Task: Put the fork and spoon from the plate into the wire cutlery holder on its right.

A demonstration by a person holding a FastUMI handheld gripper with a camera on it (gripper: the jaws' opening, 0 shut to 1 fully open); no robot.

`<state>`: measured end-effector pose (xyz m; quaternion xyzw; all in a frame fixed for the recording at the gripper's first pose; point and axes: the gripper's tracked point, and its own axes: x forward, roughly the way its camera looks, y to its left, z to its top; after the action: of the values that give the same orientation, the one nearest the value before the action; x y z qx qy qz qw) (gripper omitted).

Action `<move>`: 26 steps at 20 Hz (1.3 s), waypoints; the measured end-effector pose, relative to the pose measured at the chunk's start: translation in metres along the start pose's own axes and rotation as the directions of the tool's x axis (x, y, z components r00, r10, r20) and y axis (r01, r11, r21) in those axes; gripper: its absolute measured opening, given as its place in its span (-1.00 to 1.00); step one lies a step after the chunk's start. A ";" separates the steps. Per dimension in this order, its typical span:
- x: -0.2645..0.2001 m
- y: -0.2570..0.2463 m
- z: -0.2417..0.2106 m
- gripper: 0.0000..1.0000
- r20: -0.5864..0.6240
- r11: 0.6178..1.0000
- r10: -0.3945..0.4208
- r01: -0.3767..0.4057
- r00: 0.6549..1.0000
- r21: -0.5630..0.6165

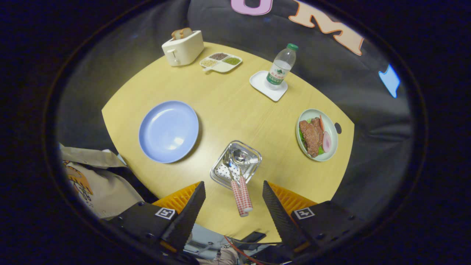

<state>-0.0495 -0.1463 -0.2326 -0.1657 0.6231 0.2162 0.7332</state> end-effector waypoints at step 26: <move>-0.084 0.100 0.100 0.99 0.686 0.866 -0.407 0.016 0.604 0.500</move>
<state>-0.0285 -0.0189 -0.1301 0.0405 0.2547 0.0264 0.9658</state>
